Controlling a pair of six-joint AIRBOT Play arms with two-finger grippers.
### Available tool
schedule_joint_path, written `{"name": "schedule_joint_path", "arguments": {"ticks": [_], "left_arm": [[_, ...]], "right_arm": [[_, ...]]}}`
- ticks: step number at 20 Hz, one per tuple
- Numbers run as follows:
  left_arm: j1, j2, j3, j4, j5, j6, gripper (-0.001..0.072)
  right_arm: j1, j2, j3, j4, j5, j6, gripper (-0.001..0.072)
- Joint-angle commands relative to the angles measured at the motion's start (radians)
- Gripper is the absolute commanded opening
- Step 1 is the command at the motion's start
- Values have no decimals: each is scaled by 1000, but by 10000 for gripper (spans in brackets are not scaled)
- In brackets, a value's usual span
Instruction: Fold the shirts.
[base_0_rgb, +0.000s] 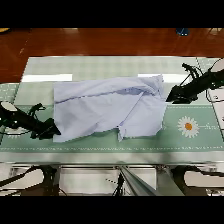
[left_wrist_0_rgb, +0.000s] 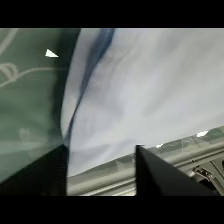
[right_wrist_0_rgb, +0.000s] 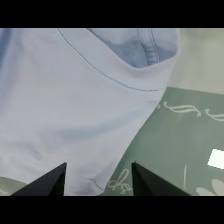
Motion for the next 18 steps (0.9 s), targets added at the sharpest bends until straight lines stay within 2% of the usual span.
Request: {"name": "schedule_joint_path", "arguments": {"ticks": [1, 2, 6, 8, 10, 18], "left_arm": [[-80, 0, -18, -33, 112, -21, 184], [-93, 0, -18, -37, 106, 5, 28], [-77, 6, -18, -36, 56, 46, 27], [-68, 23, -18, -38, 47, 74, 27], [-66, 41, -18, -39, 47, 93, 27], [-66, 60, -18, -39, 10, 127, 27]], "right_arm": [[-1, 25, -8, 27, -10, -5, 496], [-3, 42, -8, 19, -13, -13, 496], [-92, 129, -48, -165, -16, 0, 496], [-171, 164, -150, -125, -1, 5, 496], [-194, 190, -278, -91, -27, -35, 496], [-28, 192, -554, 117, -222, -53, 496]]}}
